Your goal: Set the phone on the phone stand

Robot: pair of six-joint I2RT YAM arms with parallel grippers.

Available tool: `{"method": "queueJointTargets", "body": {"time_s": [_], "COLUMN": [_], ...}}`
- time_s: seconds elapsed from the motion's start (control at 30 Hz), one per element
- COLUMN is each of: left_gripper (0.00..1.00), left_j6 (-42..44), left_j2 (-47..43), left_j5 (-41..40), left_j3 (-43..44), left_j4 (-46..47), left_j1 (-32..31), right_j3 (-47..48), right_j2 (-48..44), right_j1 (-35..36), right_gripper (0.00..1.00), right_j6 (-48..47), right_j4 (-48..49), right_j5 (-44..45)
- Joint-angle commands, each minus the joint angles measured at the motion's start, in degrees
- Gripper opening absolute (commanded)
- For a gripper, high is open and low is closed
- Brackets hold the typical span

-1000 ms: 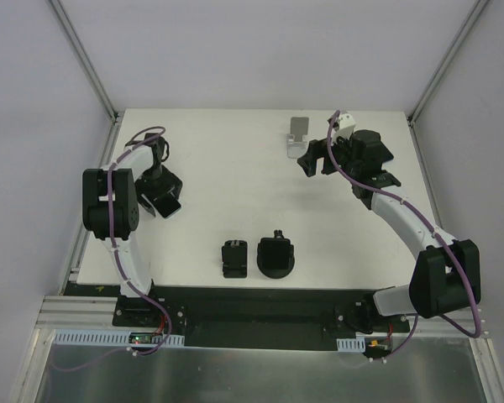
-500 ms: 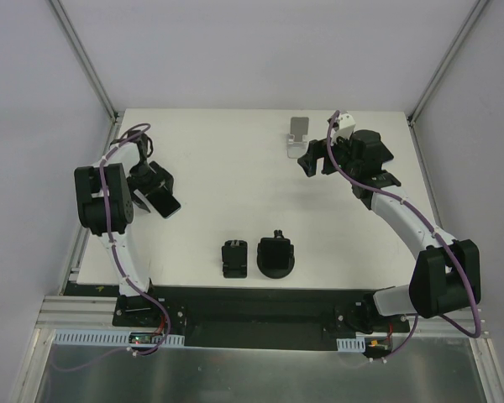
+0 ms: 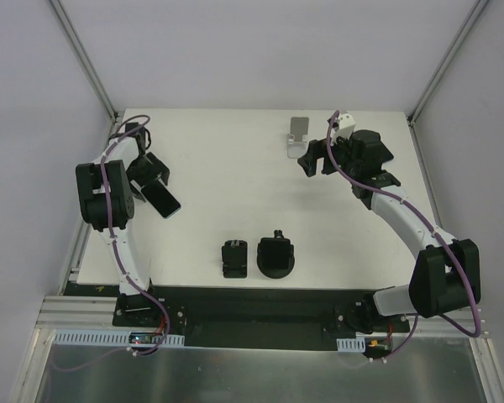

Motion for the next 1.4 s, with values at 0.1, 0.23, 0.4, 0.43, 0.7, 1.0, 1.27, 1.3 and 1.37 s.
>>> {"method": "queueJointTargets", "body": {"time_s": [0.1, 0.23, 0.4, 0.43, 0.7, 1.0, 1.27, 1.3, 1.37], "left_gripper": [0.82, 0.72, 0.36, 0.27, 0.0, 0.0, 0.0, 0.0, 0.0], "left_j6": [-0.6, -1.3, 0.8, 1.2, 3.9, 4.9, 7.1, 7.5, 7.4], "left_j2": [2.5, 1.2, -0.1, -0.8, -14.7, -38.2, -57.0, -59.9, -62.8], "left_j5": [-3.0, -3.2, -3.4, -3.8, -5.6, -13.9, -20.5, -21.7, -25.7], "left_j3": [1.1, -2.2, -3.0, -4.1, -12.9, -21.9, -29.2, -29.8, -31.3], "left_j4": [3.9, 5.8, 7.0, 7.6, 13.3, 13.1, 14.2, 14.3, 14.1], "left_j1": [1.7, 1.7, 1.6, 1.6, 0.1, -10.4, -26.2, -28.3, -35.6], "right_j3": [2.0, 1.9, 1.8, 1.7, 1.7, 1.8, 1.9, 1.9, 1.8], "right_j2": [0.3, 0.0, -0.1, -0.1, -0.1, -0.1, -0.1, -0.1, -0.2], "right_j1": [0.1, 0.1, 0.1, 0.1, 0.0, 0.0, -0.2, -0.2, -0.2], "right_gripper": [0.98, 0.98, 0.98, 0.98, 0.98, 0.98, 0.98, 0.98, 0.98], "right_j6": [-1.1, -1.1, -1.2, -1.2, -1.4, -1.1, -0.8, -0.8, -0.8], "right_j4": [1.7, 1.6, 1.6, 1.6, 1.6, 1.7, 1.8, 1.8, 1.8], "right_j5": [0.4, 0.5, 0.6, 0.6, 0.7, 0.4, 0.0, 0.0, 0.1]}}
